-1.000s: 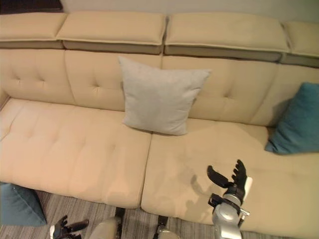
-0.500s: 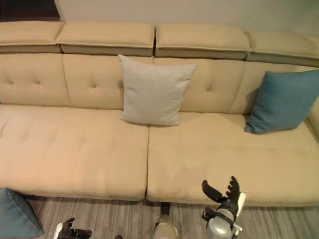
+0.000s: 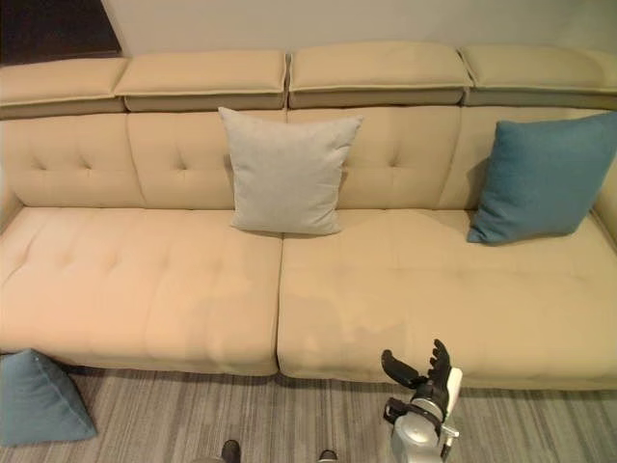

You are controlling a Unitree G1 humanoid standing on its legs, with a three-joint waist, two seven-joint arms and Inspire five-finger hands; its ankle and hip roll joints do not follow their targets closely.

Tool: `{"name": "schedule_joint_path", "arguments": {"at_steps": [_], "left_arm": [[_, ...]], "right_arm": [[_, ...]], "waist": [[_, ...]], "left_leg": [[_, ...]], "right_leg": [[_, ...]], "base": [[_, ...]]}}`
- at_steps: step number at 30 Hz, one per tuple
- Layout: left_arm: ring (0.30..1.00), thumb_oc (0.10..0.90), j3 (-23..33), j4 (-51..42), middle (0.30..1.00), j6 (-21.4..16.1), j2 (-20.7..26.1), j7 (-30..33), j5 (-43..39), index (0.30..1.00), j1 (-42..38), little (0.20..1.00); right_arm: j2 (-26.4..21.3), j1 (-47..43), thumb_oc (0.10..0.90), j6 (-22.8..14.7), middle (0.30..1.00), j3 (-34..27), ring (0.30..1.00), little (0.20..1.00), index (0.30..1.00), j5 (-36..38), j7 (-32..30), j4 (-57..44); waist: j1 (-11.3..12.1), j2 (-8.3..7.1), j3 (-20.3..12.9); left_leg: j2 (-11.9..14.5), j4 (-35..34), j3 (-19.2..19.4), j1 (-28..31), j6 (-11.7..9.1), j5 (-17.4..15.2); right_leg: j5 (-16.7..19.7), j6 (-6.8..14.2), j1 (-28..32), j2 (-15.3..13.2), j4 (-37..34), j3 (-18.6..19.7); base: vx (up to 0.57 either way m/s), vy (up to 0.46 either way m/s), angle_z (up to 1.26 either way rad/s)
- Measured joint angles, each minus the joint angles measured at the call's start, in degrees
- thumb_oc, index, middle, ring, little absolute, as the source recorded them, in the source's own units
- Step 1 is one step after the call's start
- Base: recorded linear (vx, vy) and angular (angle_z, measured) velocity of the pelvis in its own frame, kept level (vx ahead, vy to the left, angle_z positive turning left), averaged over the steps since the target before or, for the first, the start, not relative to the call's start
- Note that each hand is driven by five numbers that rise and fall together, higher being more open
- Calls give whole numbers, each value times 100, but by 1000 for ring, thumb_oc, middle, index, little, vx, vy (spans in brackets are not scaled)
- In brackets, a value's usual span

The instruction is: Pick up all the scattered cushions and arrange them neatly on the sofa.

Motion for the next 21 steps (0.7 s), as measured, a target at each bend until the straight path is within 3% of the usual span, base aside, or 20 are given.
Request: {"name": "schedule_joint_path", "arguments": {"at_steps": [3,5,10,15,16,20,21], "left_arm": [[900,800,-1,-33,900,-5,-3,4,2,900,-125,900],[900,800,-152,-29,900,5,65,10,35,900,-189,900],[900,800,-295,-13,900,13,125,11,77,900,-325,900],[900,800,-442,-31,900,-42,135,-5,86,900,-452,900],[900,800,-437,-36,900,-47,141,-6,146,900,-506,900],[900,800,-438,68,900,-145,167,-15,236,900,-500,900],[900,800,-438,138,900,-143,162,-16,233,900,-472,900]], "right_arm": [[-109,113,800,0,900,152,900,900,900,-2,-39,40],[-158,110,800,0,900,296,900,900,900,-80,-34,315],[-255,-103,800,64,900,819,900,900,900,-502,141,1396],[-355,-504,800,164,900,1552,900,900,900,-861,566,2253],[-383,-525,800,163,900,1747,900,900,900,-979,644,2250],[-443,-787,800,191,900,2491,900,900,900,-1426,936,2433],[-459,-872,800,198,900,2581,900,900,900,-1520,991,2464]], "waist": [[-42,11,-117],[-93,-15,-122],[-22,-33,-72],[267,88,126],[231,117,177],[428,176,208],[556,205,207]], "left_leg": [[61,78,-20,-140,-72,40],[62,109,-151,-161,-241,147],[55,164,-464,-392,-401,282],[53,96,-726,-540,-374,357],[50,96,-859,-586,-397,379],[78,-71,-1210,-699,-317,474],[85,-48,-1221,-765,-285,634]], "right_leg": [[7,-35,-50,73,-91,24],[-17,-24,-15,112,-123,46],[-24,-31,-56,135,-14,-195],[-179,-170,-235,127,342,-427],[-225,-184,-243,127,413,-542],[-365,-297,-183,137,480,-1008],[-374,-310,-186,154,501,-1100]], "base": [[-69,-135,4],[-94,-175,22],[-88,-165,36],[-61,-110,33],[-1,-49,41],[-42,-57,59],[-103,-49,74]]}}
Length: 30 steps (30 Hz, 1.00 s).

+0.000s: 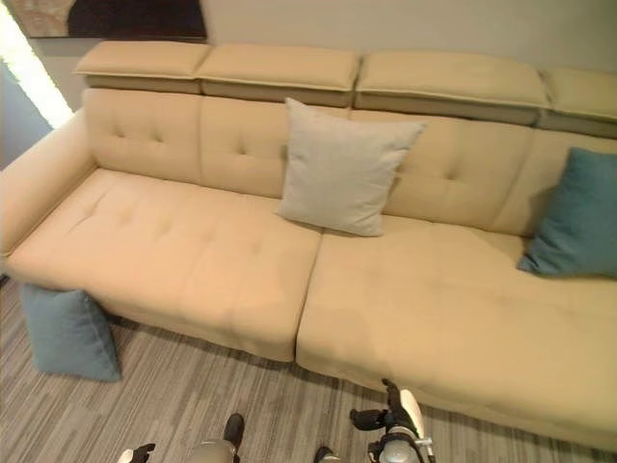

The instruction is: Pick up all the scattered cushions and arrange them neatly on the sofa.

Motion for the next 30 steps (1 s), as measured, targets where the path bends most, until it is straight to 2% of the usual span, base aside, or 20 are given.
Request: {"name": "schedule_joint_path", "arguments": {"at_steps": [1,3,4,5,6,7,9,11,13,16,17,19,20,21,23,26,27,28,29,30], "left_arm": [[900,800,3,48,900,-20,0,-3,7,900,-36,900],[900,800,23,122,900,-34,44,-1,9,900,-153,900],[900,800,109,106,900,-91,102,2,11,900,-182,900],[900,800,183,110,900,-90,116,4,11,900,-162,900],[900,800,370,191,900,-67,116,-7,-1,900,-81,900],[900,800,553,314,900,-67,114,-16,-5,900,-57,900],[900,800,720,497,900,-1,220,-2,-39,900,75,900],[900,800,680,501,900,99,135,-6,-38,900,111,900],[900,800,691,489,900,109,15,-6,-39,900,100,900],[900,800,674,326,900,162,-4,0,-54,900,105,900],[900,800,666,272,900,160,1,5,-56,900,101,900],[900,800,670,57,900,118,266,3,-47,900,75,900],[900,800,597,-28,900,35,348,-6,-35,900,-46,900],[900,800,546,-90,900,7,354,1,-34,900,-135,900],[900,800,433,-105,900,-23,178,-27,76,900,-182,900],[900,800,429,147,900,39,182,-92,304,900,-294,900],[900,800,404,184,900,44,222,-92,376,900,-315,900],[900,800,134,294,900,48,339,-109,503,900,-394,900],[900,800,8,230,900,54,434,-96,577,900,-406,900],[900,800,5,219,900,76,509,-97,635,900,-394,900]], "right_arm": [[-24,-69,800,31,900,117,900,900,900,-116,19,8],[-67,-296,800,117,900,259,900,900,900,-457,118,-12],[-137,-474,800,151,900,483,900,900,900,-678,198,-18],[-126,-651,800,145,900,512,900,900,900,-828,261,-20],[-120,-838,800,124,900,668,900,900,900,-1009,294,-76],[-131,-884,800,116,900,822,900,900,900,-1135,313,-91],[-111,-798,800,88,900,1044,900,900,900,-1504,426,-148],[-242,-625,800,54,900,879,900,900,900,-1729,428,-403],[-296,-451,800,87,900,751,900,900,900,-1732,430,-401],[-209,-389,800,156,900,687,900,900,900,-1729,448,-98],[-65,-404,800,169,900,695,900,900,900,-1732,455,25],[252,-417,800,168,900,696,900,900,900,-1857,446,98],[404,-449,800,190,900,827,900,900,900,-1906,447,248],[430,-443,800,186,900,935,900,900,900,-1935,447,265],[373,-403,800,165,900,971,900,900,900,-2095,446,350],[408,-351,800,208,900,972,900,900,900,-2109,465,445],[401,-314,800,209,900,964,900,900,900,-2104,470,409],[379,-158,800,207,900,918,900,900,900,-2103,467,346],[398,-120,800,199,900,924,900,900,900,-2097,484,349],[407,-129,800,170,900,907,900,900,900,-2079,484,294]], "waist": [[50,0,2],[179,-68,52],[174,-217,95],[309,-281,108],[461,-417,134],[433,-489,136],[328,-825,39],[69,-827,-5],[-64,-762,-127],[-145,-650,-147],[-152,-582,-153],[-92,-909,-208],[-6,-943,-228],[26,-979,-206],[127,-802,-314],[45,-861,-281],[24,-913,-227],[-123,-938,-133],[-75,-1060,-158],[-25,-1044,-138]], "left_leg": [[-7,58,41,-156,-168,226],[-154,33,426,-387,-251,776],[-234,-314,646,-412,-308,1341],[-274,-414,799,-375,-291,1391],[-254,-157,1248,-295,37,771],[-238,29,1551,-198,41,470],[-95,360,2151,162,-10,-4],[337,525,3101,398,288,-220],[532,283,3913,565,272,-86],[352,-352,3762,930,277,96],[293,-493,3642,1075,283,92],[132,-251,3350,989,240,-31],[222,297,3162,787,142,-275],[231,835,3095,456,229,-502],[50,504,2986,357,255,-605],[-316,178,2747,634,419,-602],[-454,196,2648,622,496,-658],[-563,270,2324,691,633,-741],[-630,153,2197,760,645,-737],[-626,140,2112,753,716,-785]], "right_leg": [[-33,-47,-8,-17,-11,-142],[-95,-88,9,-62,-4,-447],[-108,-218,13,-240,-76,-704],[-121,-315,26,-295,-94,-782],[40,-331,183,-393,-196,-1009],[138,-315,405,-409,-428,-1240],[321,-186,992,-510,-1002,-1832],[355,-158,1302,-536,-1035,-2481],[358,-159,1401,-536,-983,-2867],[350,-132,1238,-927,6,-2862],[188,51,1151,-984,114,-2778],[644,120,1110,-939,-877,-2659],[722,55,1327,-937,-986,-2741],[765,32,1409,-969,-1003,-2768],[780,64,1445,-989,-822,-2882],[827,128,1390,-1577,165,-2861],[873,90,1393,-1719,464,-2777],[1025,81,1321,-2002,1084,-2389],[901,271,1030,-2132,1376,-1944],[832,325,774,-1987,1393,-1483]], "base": [[-124,-25,99],[-85,-32,139],[2,-13,109],[-30,36,82],[-63,60,40],[-60,139,88],[-65,183,156],[-60,191,173],[-1,191,150],[42,251,85],[42,299,43],[37,245,41],[65,293,51],[62,286,48],[110,328,31],[141,317,56],[113,225,130],[72,123,124],[71,184,96],[82,170,52]]}}
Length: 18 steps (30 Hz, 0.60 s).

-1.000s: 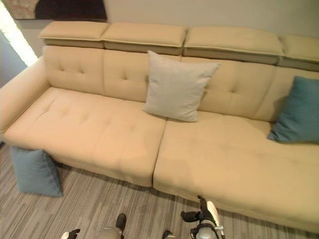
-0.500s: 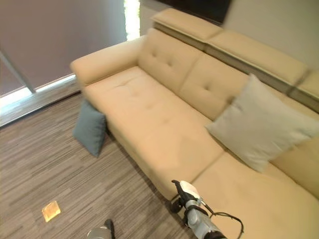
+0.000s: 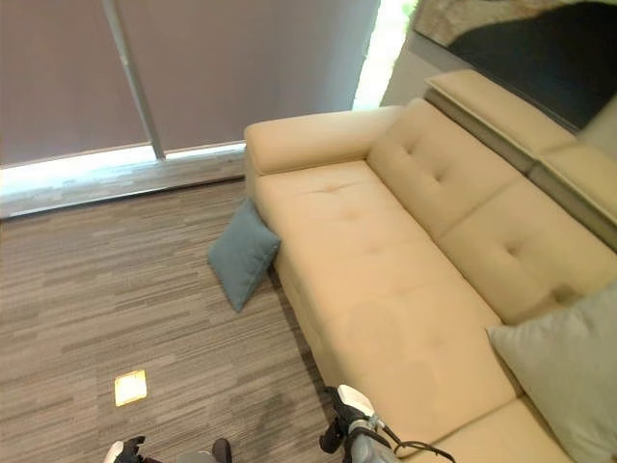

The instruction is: Pick up all the scattered cushions and arrange them neatly on the sofa.

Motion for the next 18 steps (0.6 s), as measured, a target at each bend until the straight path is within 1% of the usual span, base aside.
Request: {"name": "schedule_joint_path", "arguments": {"at_steps": [1,2,3,4,5,6,7,8,10,11,12,13,14,15,16,17,18], "left_arm": [[900,800,-3,51,900,53,60,-9,5,900,-5,900],[900,800,-20,118,900,94,78,-4,44,900,-27,900],[900,800,-25,116,900,93,105,-3,85,900,-39,900],[900,800,-28,114,900,91,123,12,139,900,-69,900],[900,800,-26,109,900,98,135,21,166,900,-146,900],[900,800,-26,94,900,105,134,22,165,900,-213,900],[900,800,-24,85,900,148,133,26,162,900,-302,900],[900,800,-24,44,900,150,96,39,162,900,-344,900],[900,800,-26,62,900,153,128,70,160,900,-377,900],[900,800,-34,39,900,147,143,88,163,900,-341,900],[900,800,-79,18,900,148,161,94,162,900,-274,900],[900,800,-175,3,900,156,151,84,166,900,-188,900],[900,800,-306,-5,900,152,93,46,199,900,-129,900],[900,800,-425,-4,900,155,42,26,228,900,-108,900],[900,800,-456,-27,900,147,-8,-18,243,900,-68,900],[900,800,-449,-35,900,147,-63,-30,250,900,-21,900],[900,800,-416,-34,900,137,-54,-42,287,900,-29,900]], "right_arm": [[19,2,800,-14,900,-87,900,900,900,23,-38,-163],[6,58,800,-96,900,-295,900,900,900,113,-91,-331],[11,9,800,-112,900,-344,900,900,900,242,-132,-352],[0,2,800,-99,900,-364,900,900,900,314,-138,-346],[-25,-14,800,-110,900,-363,900,900,900,383,-154,-367],[-40,-64,800,-110,900,-328,900,900,900,396,-162,-348],[-49,-92,800,-119,900,-318,900,900,900,405,-169,-337],[-50,-114,800,-128,900,-314,900,900,900,438,-167,-342],[-43,-212,800,-151,900,-273,900,900,900,434,-179,-325],[-29,-260,800,-161,900,-278,900,900,900,431,-190,-339],[27,-242,800,-158,900,-275,900,900,900,429,-196,-294],[70,-267,800,-149,900,-320,900,900,900,429,-199,-285],[57,-174,800,-127,900,-354,900,900,900,430,-222,-287],[30,-125,800,-118,900,-368,900,900,900,431,-229,-289],[25,-74,800,-103,900,-383,900,900,900,430,-227,-287],[11,-89,800,-107,900,-401,900,900,900,430,-228,-294],[-4,-139,800,-108,900,-465,900,900,900,435,-246,-320]], "waist": [[-111,54,39],[-327,119,73],[-469,174,111],[-505,241,159],[-554,306,227],[-592,360,314],[-680,448,456],[-687,428,520],[-773,342,565],[-811,206,603],[-767,24,580],[-768,-61,542],[-858,-36,511],[-880,38,494],[-846,61,479],[-848,64,473],[-897,55,466]], "left_leg": [[12,13,-165,-36,24,17],[-89,-166,-537,32,134,79],[-177,-259,-787,95,187,120],[-207,-344,-917,162,223,154],[-229,-381,-1114,217,216,172],[-265,-376,-1337,258,248,147],[-199,-387,-1493,318,216,158],[-249,-476,-1586,406,205,164],[-330,-542,-1781,531,201,110],[-401,-648,-1854,667,165,90],[-489,-768,-1891,822,115,49],[-506,-786,-2054,920,109,-155],[-398,-672,-2197,936,1,-228],[-268,-601,-2282,949,-116,-344],[-159,-469,-2261,999,-257,-425],[-92,-265,-2262,938,-347,-461],[-105,279,-2244,733,-546,-567]], "right_leg": [[-69,52,-192,271,-28,740],[-114,101,-460,535,8,1382],[-129,118,-653,722,17,1907],[-198,29,-917,930,40,2339],[-295,-16,-1173,1157,6,2483],[-357,27,-1343,1412,-133,2657],[-461,-8,-1459,1757,-508,2909],[-445,-26,-1786,1936,-647,2861],[-336,64,-2047,2125,-1147,2848],[-89,-33,-2150,2102,-1482,2648],[286,-44,-2172,2049,-1740,2486],[562,-245,-2112,1985,-1812,2338],[679,-472,-1910,2027,-1912,2080],[634,-511,-1780,2168,-2009,2058],[657,-731,-1658,2311,-2049,2050],[571,-751,-1565,2380,-2098,2047],[510,-762,-1417,2404,-2221,2017]], "base": [[81,137,81],[125,82,144],[147,43,139],[259,-30,116],[213,-46,83],[236,-70,106],[245,-61,95],[252,-63,85],[179,-35,60],[396,-81,53],[443,-118,45],[533,-153,43],[224,-87,55],[283,-100,42],[248,-97,12],[270,-124,7],[69,-58,11]]}}
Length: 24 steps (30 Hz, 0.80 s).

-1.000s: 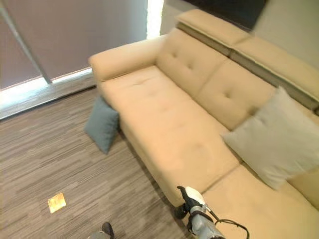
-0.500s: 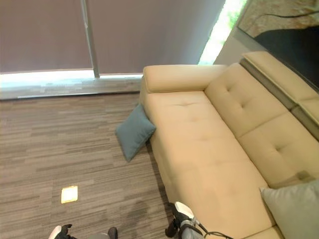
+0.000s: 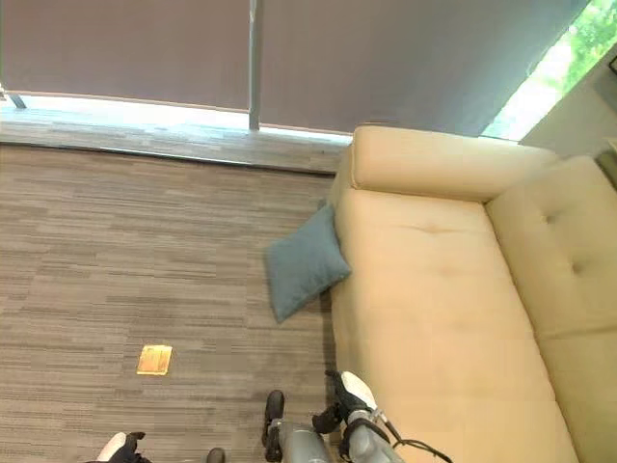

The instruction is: Pick up all the scattered cushions and arrange them neatly on the sofa.

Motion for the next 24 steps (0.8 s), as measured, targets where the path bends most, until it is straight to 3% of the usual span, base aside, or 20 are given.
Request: {"name": "schedule_joint_path", "arguments": {"at_steps": [1,2,4,5,6,7,10,11,12,13,14,16,17,18,19,20,21,24], "left_arm": [[900,800,19,1,900,-2,6,5,2,900,-14,900],[900,800,110,1,900,-6,1,13,0,900,-41,900],[900,800,235,-3,900,-34,-25,62,0,900,-108,900],[900,800,230,-27,900,-47,9,69,2,900,-167,900],[900,800,235,-61,900,-50,42,105,0,900,-154,900],[900,800,235,-89,900,-50,80,166,2,900,-171,900],[900,800,241,-210,900,-56,162,186,-9,900,-150,900],[900,800,243,-230,900,-53,197,249,-30,900,-197,900],[900,800,272,-250,900,-54,191,278,-40,900,-146,900],[900,800,285,-224,900,-56,173,288,-74,900,-88,900],[900,800,274,-203,900,-57,163,293,-79,900,-62,900],[900,800,259,-112,900,-56,122,313,-79,900,-91,900],[900,800,245,-76,900,-57,90,312,-69,900,-88,900],[900,800,247,-74,900,-54,52,324,-69,900,-58,900],[900,800,244,-57,900,-52,-68,339,-67,900,42,900],[900,800,214,13,900,-50,-105,337,-55,900,64,900],[900,800,227,0,900,-51,-12,351,-59,900,17,900],[900,800,218,-62,900,-46,104,404,-62,900,-197,900]], "right_arm": [[-14,15,800,-1,900,0,900,900,900,0,-16,9],[-69,25,800,-4,900,1,900,900,900,0,-31,-4],[-147,-8,800,-2,900,31,900,900,900,-5,-49,9],[-137,-13,800,1,900,56,900,900,900,-4,-73,25],[-107,-35,800,21,900,92,900,900,900,-5,-101,30],[-59,-14,800,26,900,144,900,900,900,-6,-156,38],[-27,-39,800,18,900,250,900,900,900,-6,-169,24],[-48,-60,800,21,900,253,900,900,900,-7,-167,42],[-50,-34,800,20,900,253,900,900,900,-7,-167,73],[-42,-71,800,13,900,254,900,900,900,-7,-189,128],[-56,-101,800,6,900,256,900,900,900,-14,-267,193],[-77,-157,800,35,900,250,900,900,900,-33,-279,333],[-82,-128,800,66,900,239,900,900,900,-49,-278,392],[-84,-66,800,66,900,242,900,900,900,-63,-277,457],[-154,34,800,52,900,248,900,900,900,-70,-291,455],[-146,111,800,69,900,233,900,900,900,-70,-299,484],[-18,194,800,93,900,240,900,900,900,-79,-282,505],[213,330,800,67,900,189,900,900,900,-70,-266,477]], "waist": [[-33,-21,-8],[-35,-39,-13],[4,-23,-8],[-7,-61,30],[66,-91,51],[66,-140,96],[96,-209,177],[125,-244,276],[136,-237,287],[121,-222,281],[146,-196,258],[226,-175,287],[299,-187,274],[295,-169,263],[279,-32,194],[253,12,115],[261,-161,38],[270,-249,-11]], "left_leg": [[-26,350,95,-148,-133,-49],[-81,1257,361,-546,-354,-40],[-6,2776,851,-1258,-826,424],[118,3409,1201,-1593,-812,586],[273,3550,1483,-1778,-478,370],[391,3327,1607,-1944,-302,266],[610,2031,1586,-2107,-260,222],[812,617,1447,-2122,-420,531],[900,318,1377,-2181,-489,697],[1079,-149,1069,-2331,-640,1000],[1150,-641,684,-2331,-820,1173],[1236,-721,521,-2469,-759,1380],[1245,-641,534,-2404,-689,1438],[1211,-697,563,-2292,-611,1478],[1114,-678,687,-2084,-515,1490],[1043,-676,702,-1971,-528,2070],[810,-682,810,-1926,-340,1998],[389,-732,1026,-1686,-18,1836]], "right_leg": [[39,-52,80,-21,-84,-18],[55,-100,252,-49,-256,-3],[-75,-285,493,-15,-413,81],[-65,-311,660,-18,-550,40],[-76,-341,784,11,-649,62],[-94,-373,956,60,-797,42],[-258,-224,1220,118,-1011,126],[-154,-142,1427,196,-1197,94],[-161,-161,1472,231,-1198,87],[-260,-21,1620,283,-1250,167],[-335,-23,1673,348,-1286,291],[-380,4,1822,362,-1312,411],[-458,125,1931,288,-1343,560],[-497,180,2010,266,-1343,664],[-636,339,2195,216,-1345,776],[-837,489,2288,96,-1271,850],[-910,570,2137,-163,-1012,840],[-990,689,1870,-654,-125,855]], "base": [[38,-74,19],[145,-174,6],[237,-168,2],[147,-18,-2],[92,0,5],[315,100,-11],[321,127,-1],[321,182,-11],[331,201,-25],[394,310,-46],[306,258,-39],[374,428,-50],[327,407,-68],[177,293,-73],[141,269,-52],[277,517,-35],[202,366,-9],[152,380,0]]}}
